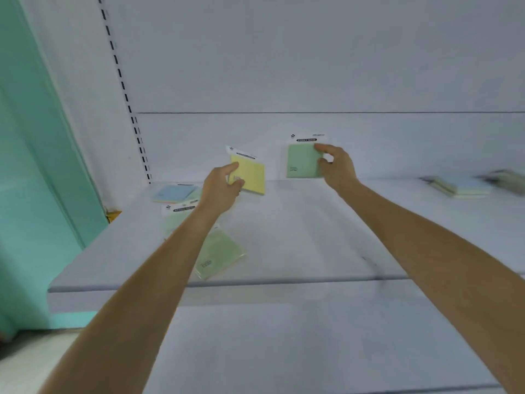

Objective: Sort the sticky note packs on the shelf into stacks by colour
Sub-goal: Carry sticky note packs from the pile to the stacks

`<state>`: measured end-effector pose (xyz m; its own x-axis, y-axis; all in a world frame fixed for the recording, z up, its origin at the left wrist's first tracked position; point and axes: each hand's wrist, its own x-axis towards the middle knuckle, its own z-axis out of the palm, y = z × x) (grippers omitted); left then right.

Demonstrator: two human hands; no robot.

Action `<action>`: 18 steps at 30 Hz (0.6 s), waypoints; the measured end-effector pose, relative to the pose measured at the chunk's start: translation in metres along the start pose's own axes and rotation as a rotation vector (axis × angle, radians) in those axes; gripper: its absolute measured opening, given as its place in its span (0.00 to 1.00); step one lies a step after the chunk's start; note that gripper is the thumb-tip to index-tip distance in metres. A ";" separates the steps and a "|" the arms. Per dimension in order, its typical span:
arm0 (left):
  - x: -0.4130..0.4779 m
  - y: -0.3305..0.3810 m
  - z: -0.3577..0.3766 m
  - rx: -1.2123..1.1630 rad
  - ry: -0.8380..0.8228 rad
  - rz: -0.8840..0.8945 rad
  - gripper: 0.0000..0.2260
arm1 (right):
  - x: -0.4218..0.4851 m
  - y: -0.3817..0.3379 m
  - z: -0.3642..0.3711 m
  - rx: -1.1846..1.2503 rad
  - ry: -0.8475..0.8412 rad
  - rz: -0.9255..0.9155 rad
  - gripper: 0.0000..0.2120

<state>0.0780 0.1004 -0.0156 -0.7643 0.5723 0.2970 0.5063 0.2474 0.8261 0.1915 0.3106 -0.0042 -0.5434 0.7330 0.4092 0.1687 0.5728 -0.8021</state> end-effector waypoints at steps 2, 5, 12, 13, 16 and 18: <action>-0.005 0.013 0.024 0.004 -0.038 0.015 0.21 | -0.006 0.013 -0.029 -0.006 0.033 0.012 0.19; -0.013 0.035 0.064 -0.028 -0.068 0.023 0.21 | -0.016 0.038 -0.075 0.010 0.069 0.065 0.19; -0.040 0.100 0.175 -0.140 -0.134 -0.004 0.21 | -0.034 0.114 -0.191 0.045 0.094 0.163 0.19; -0.044 0.110 0.192 -0.152 -0.137 -0.008 0.21 | -0.035 0.125 -0.208 0.044 0.089 0.183 0.19; -0.056 0.140 0.244 -0.177 -0.142 0.003 0.21 | -0.035 0.154 -0.258 0.016 0.079 0.198 0.19; -0.061 0.156 0.275 -0.179 -0.149 0.022 0.20 | -0.030 0.168 -0.289 0.000 0.084 0.168 0.19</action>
<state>0.3130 0.3191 -0.0367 -0.6799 0.6885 0.2524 0.4329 0.0991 0.8960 0.4742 0.4904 -0.0254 -0.4366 0.8466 0.3045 0.2509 0.4396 -0.8624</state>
